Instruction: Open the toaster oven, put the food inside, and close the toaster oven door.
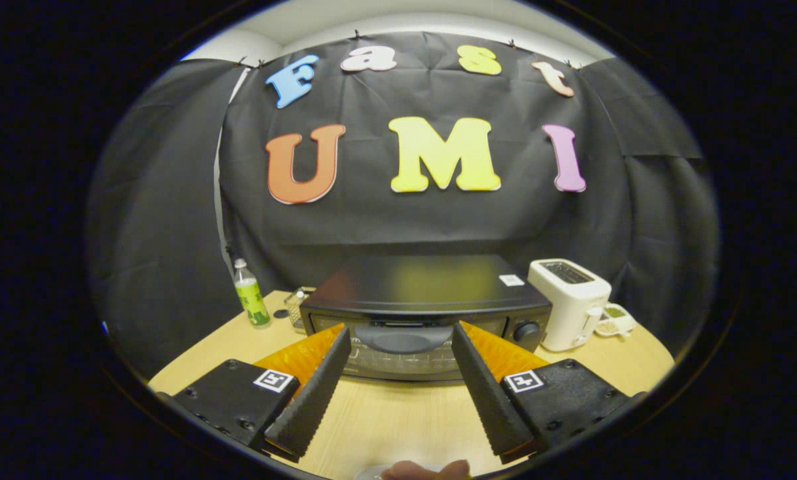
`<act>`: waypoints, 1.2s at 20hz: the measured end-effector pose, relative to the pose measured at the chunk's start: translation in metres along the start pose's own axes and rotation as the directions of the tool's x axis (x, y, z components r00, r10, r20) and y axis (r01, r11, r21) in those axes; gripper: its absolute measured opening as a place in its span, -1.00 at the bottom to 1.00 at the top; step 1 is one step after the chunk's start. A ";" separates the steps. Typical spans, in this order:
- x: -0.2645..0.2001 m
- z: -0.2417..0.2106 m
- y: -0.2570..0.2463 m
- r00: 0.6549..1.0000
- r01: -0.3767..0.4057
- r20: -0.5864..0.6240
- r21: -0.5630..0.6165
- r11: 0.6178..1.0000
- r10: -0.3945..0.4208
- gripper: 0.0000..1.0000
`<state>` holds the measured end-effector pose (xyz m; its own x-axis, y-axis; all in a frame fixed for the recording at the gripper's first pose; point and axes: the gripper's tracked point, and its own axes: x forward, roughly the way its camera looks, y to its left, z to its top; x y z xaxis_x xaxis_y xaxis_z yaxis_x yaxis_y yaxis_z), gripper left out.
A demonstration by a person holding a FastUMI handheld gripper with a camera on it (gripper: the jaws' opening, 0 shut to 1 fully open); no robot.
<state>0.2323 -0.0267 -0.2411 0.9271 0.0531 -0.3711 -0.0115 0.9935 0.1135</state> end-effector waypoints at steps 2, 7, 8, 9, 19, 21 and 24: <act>-0.029 0.027 -0.001 0.998 0.018 0.054 0.000 1.000 -0.018 0.99; -0.115 0.091 -0.001 0.989 0.039 0.139 0.069 0.997 -0.049 1.00; -0.132 0.102 0.001 0.986 0.042 0.157 0.071 0.997 -0.053 0.99; -0.148 0.112 0.002 0.983 0.047 0.175 0.071 0.996 -0.058 0.99; -0.268 0.108 0.025 0.978 0.036 0.204 0.047 0.998 -0.045 0.99; -0.276 0.101 0.024 0.977 0.047 0.207 0.052 0.998 -0.057 0.99; -0.287 0.088 0.022 0.975 0.061 0.209 0.055 0.997 -0.072 0.99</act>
<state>-0.0005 -0.0287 -0.0508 0.9833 -0.0406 -0.1772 0.0663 0.9877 0.1414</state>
